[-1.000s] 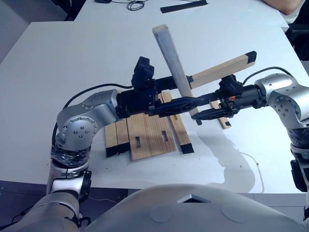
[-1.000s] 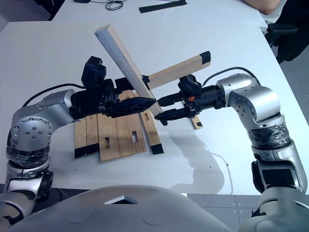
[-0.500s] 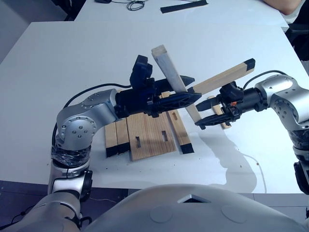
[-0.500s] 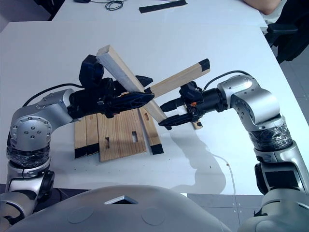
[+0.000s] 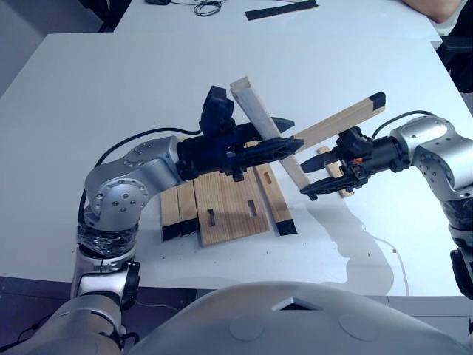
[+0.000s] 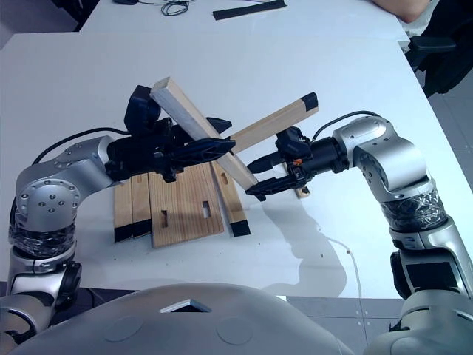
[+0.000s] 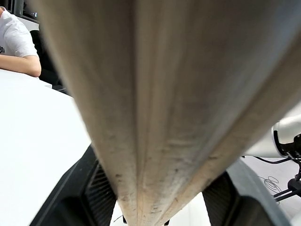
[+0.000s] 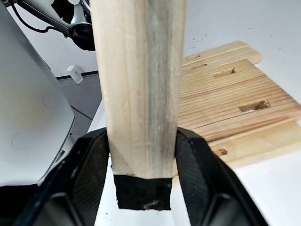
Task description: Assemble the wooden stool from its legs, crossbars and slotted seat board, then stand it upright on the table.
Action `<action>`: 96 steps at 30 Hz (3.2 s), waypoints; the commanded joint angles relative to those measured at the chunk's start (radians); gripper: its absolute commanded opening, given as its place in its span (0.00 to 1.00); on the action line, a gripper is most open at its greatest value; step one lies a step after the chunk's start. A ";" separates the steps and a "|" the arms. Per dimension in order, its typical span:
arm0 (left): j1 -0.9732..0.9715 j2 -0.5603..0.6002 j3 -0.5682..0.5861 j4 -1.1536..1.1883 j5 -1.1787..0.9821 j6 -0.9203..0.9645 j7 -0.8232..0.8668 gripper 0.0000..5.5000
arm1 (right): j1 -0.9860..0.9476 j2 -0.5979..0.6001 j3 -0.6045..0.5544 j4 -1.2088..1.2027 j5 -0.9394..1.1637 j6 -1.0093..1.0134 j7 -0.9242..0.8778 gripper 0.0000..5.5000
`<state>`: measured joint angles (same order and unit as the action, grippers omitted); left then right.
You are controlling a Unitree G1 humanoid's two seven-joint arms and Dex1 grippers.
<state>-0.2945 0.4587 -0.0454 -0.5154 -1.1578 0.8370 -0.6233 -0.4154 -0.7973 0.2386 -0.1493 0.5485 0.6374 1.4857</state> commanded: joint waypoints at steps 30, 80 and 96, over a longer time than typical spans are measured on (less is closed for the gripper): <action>-0.003 -0.042 -0.022 0.029 0.072 -0.009 0.021 0.65 | -0.002 0.004 -0.014 -0.020 -0.029 -0.025 -0.059 0.38; 0.002 0.235 0.268 -0.043 0.053 -0.002 -0.101 0.40 | 0.220 -0.082 -0.224 0.044 -0.092 -0.128 -0.192 0.62; 0.421 0.394 0.473 -0.221 0.252 -0.267 -0.457 0.40 | 0.415 -0.091 -0.397 -0.087 -0.037 -0.090 -0.320 0.62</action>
<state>0.0688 0.8371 0.4011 -0.7437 -0.9499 0.6150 -1.0369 -0.0186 -0.8761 -0.1317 -0.2170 0.5025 0.5366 1.1772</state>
